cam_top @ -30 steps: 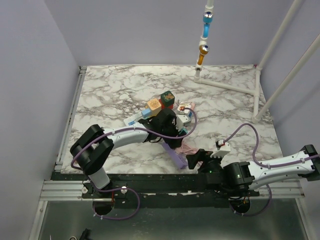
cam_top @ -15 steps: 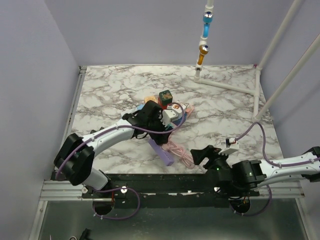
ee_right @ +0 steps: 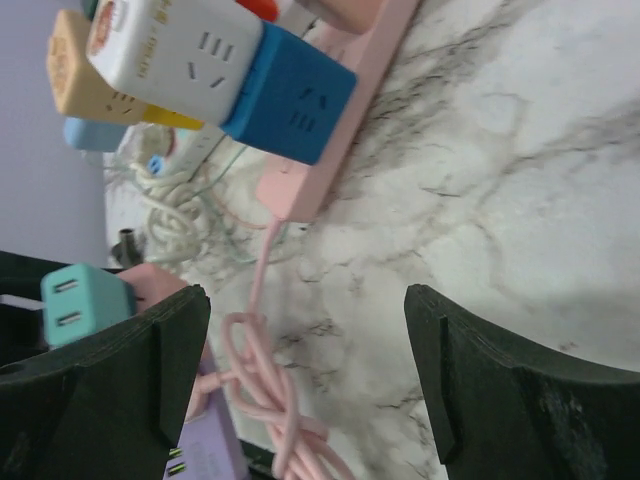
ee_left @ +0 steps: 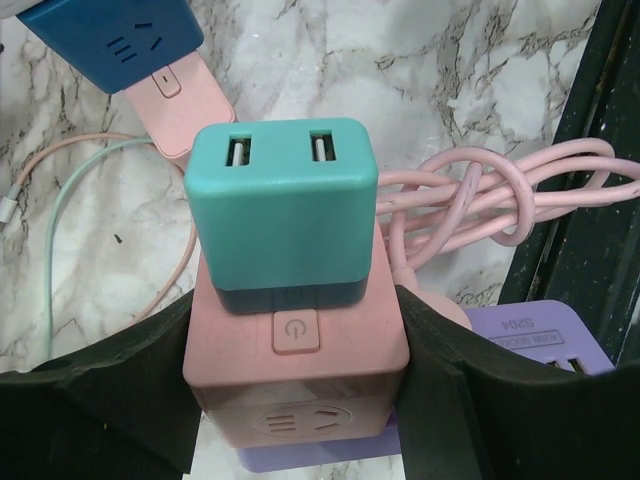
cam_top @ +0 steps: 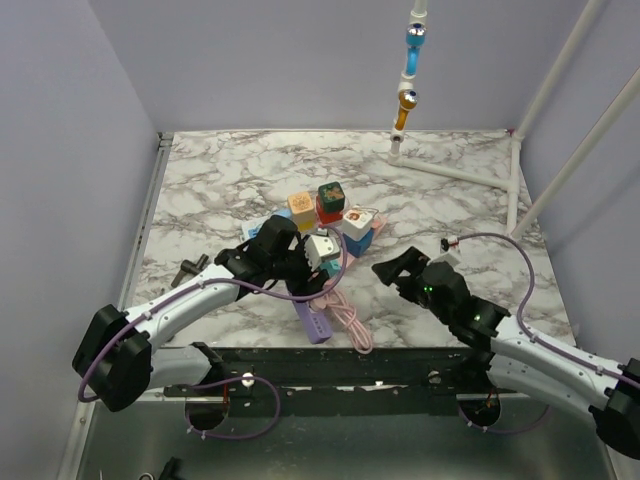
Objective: Pull the plug off the socket
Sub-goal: Remove the plug from the socket.
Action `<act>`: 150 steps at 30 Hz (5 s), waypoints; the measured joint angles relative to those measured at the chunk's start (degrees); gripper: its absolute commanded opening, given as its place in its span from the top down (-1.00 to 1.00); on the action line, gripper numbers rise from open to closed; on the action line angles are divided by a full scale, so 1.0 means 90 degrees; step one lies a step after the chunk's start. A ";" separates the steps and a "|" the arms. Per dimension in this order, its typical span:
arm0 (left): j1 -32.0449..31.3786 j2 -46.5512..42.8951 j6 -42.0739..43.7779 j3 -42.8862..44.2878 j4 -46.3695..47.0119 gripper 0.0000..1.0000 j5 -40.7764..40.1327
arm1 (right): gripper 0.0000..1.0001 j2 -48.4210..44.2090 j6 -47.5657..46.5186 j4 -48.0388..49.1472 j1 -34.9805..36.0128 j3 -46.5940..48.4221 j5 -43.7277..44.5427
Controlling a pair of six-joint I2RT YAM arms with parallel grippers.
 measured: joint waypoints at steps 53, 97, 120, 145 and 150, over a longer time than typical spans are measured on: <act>0.0015 -0.0083 -0.1013 -0.0010 0.1513 1.00 -0.0704 | -0.74 0.2336 -0.0192 0.5085 -0.1598 -0.1071 -0.7218; -0.0053 0.0051 -0.1139 -0.0032 0.1885 1.00 -0.1297 | -0.63 0.4228 -0.2023 0.5816 -0.0177 0.0481 -0.5564; -0.0097 0.0053 -0.1280 0.0306 0.2353 1.00 -0.1384 | 0.80 0.4862 -0.3169 0.4075 0.1226 0.0959 -0.3247; -0.0141 -0.1800 -0.0408 0.0792 0.0126 1.00 0.0146 | -0.81 0.2331 -0.3840 0.2001 0.1336 0.1025 -0.1282; -0.0267 -0.1994 -0.0151 0.0243 -0.0100 1.00 0.0175 | -0.84 0.0923 -0.3925 0.1226 0.1336 0.1258 -0.1421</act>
